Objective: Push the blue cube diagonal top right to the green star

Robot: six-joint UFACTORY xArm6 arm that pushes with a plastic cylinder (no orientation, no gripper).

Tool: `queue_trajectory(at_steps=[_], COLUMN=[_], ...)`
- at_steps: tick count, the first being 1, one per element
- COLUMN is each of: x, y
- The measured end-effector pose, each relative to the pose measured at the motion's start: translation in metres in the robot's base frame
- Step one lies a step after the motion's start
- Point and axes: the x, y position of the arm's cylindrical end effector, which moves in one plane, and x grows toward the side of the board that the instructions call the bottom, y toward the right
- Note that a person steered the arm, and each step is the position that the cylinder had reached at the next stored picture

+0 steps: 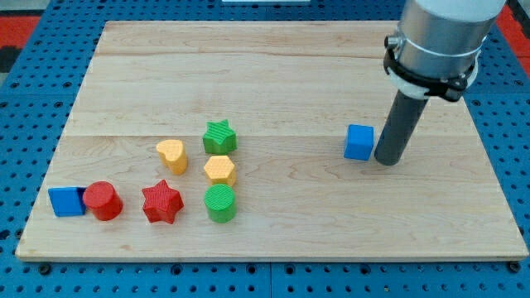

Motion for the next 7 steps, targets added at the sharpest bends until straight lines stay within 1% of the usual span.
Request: queue_trajectory(at_steps=[1,2,3,4,5,6,7], x=[-0.046,-0.081,-0.060,0.008,0.014,-0.055,-0.074], y=[-0.007,-0.010,0.035,0.039,-0.050,-0.081,-0.063])
